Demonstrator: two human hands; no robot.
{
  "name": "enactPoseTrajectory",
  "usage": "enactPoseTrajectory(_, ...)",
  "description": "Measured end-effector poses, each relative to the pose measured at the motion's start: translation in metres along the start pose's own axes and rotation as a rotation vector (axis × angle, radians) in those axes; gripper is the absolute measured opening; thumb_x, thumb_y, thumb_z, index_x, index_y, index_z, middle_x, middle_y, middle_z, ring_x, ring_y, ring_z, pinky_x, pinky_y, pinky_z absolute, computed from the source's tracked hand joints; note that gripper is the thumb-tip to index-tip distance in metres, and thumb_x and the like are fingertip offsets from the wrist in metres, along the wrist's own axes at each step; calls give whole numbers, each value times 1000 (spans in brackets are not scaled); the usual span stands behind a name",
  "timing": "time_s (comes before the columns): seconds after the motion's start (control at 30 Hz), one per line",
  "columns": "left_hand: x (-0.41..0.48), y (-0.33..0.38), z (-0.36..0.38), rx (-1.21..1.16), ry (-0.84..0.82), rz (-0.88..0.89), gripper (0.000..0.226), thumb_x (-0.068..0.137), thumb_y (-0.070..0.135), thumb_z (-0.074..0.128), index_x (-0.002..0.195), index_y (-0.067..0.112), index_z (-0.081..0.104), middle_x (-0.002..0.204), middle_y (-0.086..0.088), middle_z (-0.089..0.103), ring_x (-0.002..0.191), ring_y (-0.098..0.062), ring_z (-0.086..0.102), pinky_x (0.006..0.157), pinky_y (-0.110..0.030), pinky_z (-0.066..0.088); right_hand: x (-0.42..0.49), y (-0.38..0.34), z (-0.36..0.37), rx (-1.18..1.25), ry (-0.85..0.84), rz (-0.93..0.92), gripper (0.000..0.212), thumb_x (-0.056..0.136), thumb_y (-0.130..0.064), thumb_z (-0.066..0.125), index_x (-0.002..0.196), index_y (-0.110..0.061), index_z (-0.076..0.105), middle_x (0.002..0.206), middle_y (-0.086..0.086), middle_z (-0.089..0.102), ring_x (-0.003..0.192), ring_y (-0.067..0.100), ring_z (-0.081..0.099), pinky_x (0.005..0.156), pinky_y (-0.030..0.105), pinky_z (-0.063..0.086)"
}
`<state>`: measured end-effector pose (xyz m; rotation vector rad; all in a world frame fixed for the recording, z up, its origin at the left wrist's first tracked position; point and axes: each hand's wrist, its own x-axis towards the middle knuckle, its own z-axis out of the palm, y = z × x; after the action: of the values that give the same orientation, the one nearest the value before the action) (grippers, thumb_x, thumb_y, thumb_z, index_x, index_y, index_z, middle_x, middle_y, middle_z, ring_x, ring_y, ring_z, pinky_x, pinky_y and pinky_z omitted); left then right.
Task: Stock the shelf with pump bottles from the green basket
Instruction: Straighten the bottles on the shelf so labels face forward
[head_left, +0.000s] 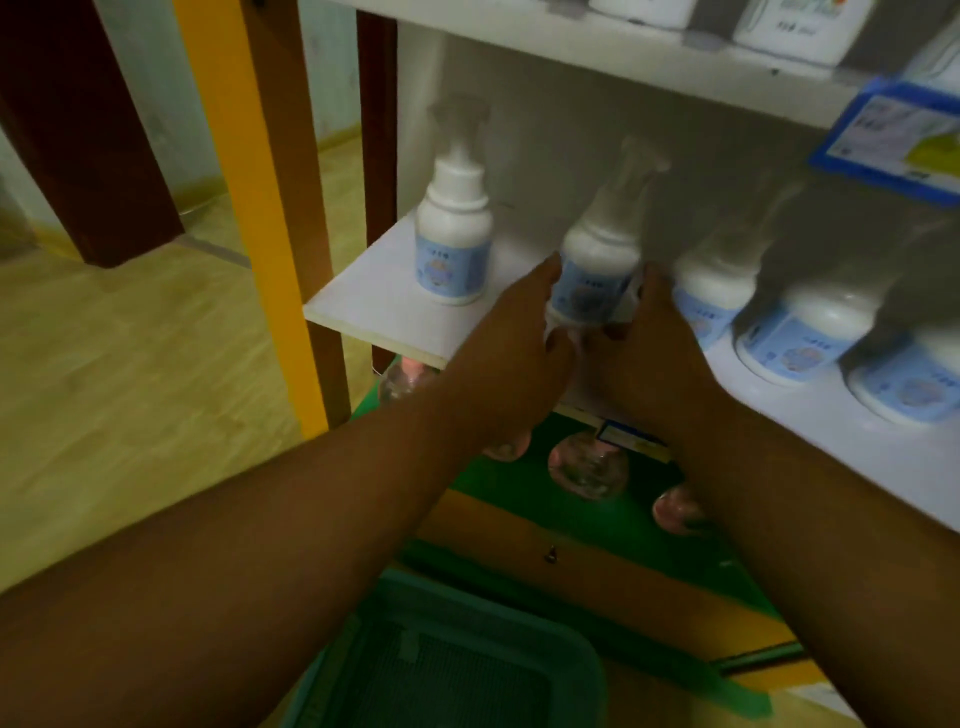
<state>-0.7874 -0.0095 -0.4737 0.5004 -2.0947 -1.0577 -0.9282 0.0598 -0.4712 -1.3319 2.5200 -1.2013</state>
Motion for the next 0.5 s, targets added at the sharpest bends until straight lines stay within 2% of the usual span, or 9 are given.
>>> enactPoseTrajectory(0.03,12,1,9,14,-13,-8,58,92,7,51,147,17,34,129,14,46,102,30,41,76,11,29,6,2,2,18,2,-4,56,94,-23,60,143,-13,34,127,8,57,110,23,58,89,31,47)
enactPoseTrajectory(0.07,23,1,15,42,-36,-33,56,93,6,51,146,13,34,131,6,50,105,19,47,75,9,32,10,2,4,81,56,-30,47,99,-27,54,141,-13,38,128,9,58,111,24,58,93,33,47)
enactPoseTrajectory(0.1,31,0,19,93,-60,-81,53,95,8,49,145,10,34,136,-4,53,113,3,53,77,3,38,12,3,5,98,116,-4,40,102,-29,48,137,-11,43,135,11,56,116,25,56,101,36,46)
enactPoseTrajectory(0.17,40,-3,25,153,-118,-161,50,101,14,43,148,5,27,144,-16,46,127,-23,50,91,-10,38,9,8,7,61,21,-59,34,102,-24,49,134,-12,48,138,10,55,119,21,55,101,28,43)
enactPoseTrajectory(0.23,39,-6,26,151,-134,-211,54,100,12,45,149,3,25,145,-16,44,128,-22,47,91,-7,31,7,20,10,15,22,-68,38,98,-19,54,135,-16,51,132,3,60,111,10,54,85,13,39)
enactPoseTrajectory(0.3,35,-7,24,96,-103,-248,54,97,8,47,148,6,30,142,-13,47,121,-16,50,87,-2,30,8,23,9,53,38,-46,37,97,-21,54,133,-19,55,127,0,63,105,5,53,79,9,33)
enactPoseTrajectory(0.37,33,-6,20,90,-108,-238,56,93,6,50,147,9,34,142,-11,48,127,-19,48,93,-11,31,10,24,8,60,51,-55,35,97,-26,54,131,-23,58,125,-2,65,104,4,54,74,4,30)
enactPoseTrajectory(0.43,28,-6,12,95,-101,-248,55,91,5,50,144,11,38,140,-9,50,127,-21,48,94,-18,33,9,23,7,80,26,-76,36,97,-28,54,132,-27,59,127,-5,66,110,6,59,83,12,41)
enactPoseTrajectory(0.5,20,-7,3,143,-78,-253,51,92,5,49,142,12,40,136,-9,52,123,-21,50,94,-19,35,7,25,7,180,13,-77,34,95,-31,57,129,-30,63,123,-7,69,109,13,65,90,32,53)
